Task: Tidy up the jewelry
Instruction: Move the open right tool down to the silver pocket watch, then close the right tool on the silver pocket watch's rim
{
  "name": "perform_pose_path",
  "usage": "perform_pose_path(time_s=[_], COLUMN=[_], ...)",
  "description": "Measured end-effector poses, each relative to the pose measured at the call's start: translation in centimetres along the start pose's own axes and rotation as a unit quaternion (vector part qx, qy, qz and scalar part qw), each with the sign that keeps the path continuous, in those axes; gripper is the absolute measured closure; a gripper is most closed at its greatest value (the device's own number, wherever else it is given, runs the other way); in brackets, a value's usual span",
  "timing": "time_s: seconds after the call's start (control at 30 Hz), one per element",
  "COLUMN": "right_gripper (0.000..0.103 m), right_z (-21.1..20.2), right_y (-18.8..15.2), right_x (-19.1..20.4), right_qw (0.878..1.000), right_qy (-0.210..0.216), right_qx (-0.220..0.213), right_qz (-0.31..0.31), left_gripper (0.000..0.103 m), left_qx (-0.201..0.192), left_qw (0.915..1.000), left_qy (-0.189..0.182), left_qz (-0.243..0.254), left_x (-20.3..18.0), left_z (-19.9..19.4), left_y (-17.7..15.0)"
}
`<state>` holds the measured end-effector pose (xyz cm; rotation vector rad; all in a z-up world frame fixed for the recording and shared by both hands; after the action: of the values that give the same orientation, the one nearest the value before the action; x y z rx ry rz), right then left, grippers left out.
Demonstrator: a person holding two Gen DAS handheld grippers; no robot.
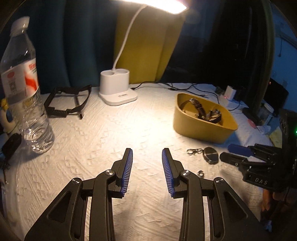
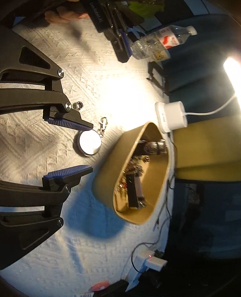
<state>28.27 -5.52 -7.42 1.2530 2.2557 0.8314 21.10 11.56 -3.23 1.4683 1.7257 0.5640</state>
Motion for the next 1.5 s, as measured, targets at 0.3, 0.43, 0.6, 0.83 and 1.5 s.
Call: perform_pose_path(time_s=[0.3, 0.43, 0.6, 0.83, 1.5], right_gripper=[0.061, 0.061, 0.062, 0.063, 0.063], right_z=[2.1, 2.4, 2.6, 2.0, -2.1], right_y=[0.2, 0.4, 0.7, 0.5, -1.8], right_x=[1.1, 1.4, 1.5, 1.0, -5.4], right_qw=[1.000, 1.000, 1.000, 1.000, 0.998], right_qy=[0.008, 0.001, -0.002, 0.003, 0.009], right_qx=[0.028, 0.023, 0.021, 0.012, -0.029], right_qz=[-0.006, -0.014, -0.013, -0.004, 0.054], left_gripper=[0.068, 0.068, 0.068, 0.068, 0.068], left_qx=[0.008, 0.012, 0.013, 0.021, 0.092], left_qw=[0.9999, 0.9998, 0.9998, 0.9998, 0.9927], left_qy=[-0.002, -0.003, -0.003, -0.006, -0.045], left_qz=[-0.013, -0.015, -0.014, -0.002, 0.063], left_x=[1.1, 1.2, 1.2, 0.3, -7.4], left_z=[0.6, 0.9, 1.0, 1.3, 5.1], left_y=[-0.6, -0.8, -0.8, -1.0, -2.3])
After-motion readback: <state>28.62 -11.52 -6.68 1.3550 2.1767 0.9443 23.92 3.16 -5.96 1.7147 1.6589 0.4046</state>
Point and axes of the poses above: each gripper's, at about its wrist camera, not at the fingertips, and z roughly the way its jaws point, x to its left, y to its top, the point moved 3 cm from there along z, roughly the way its jaws point, and after that the axes turned 11 degrees about -y, right-handed, at the moved point
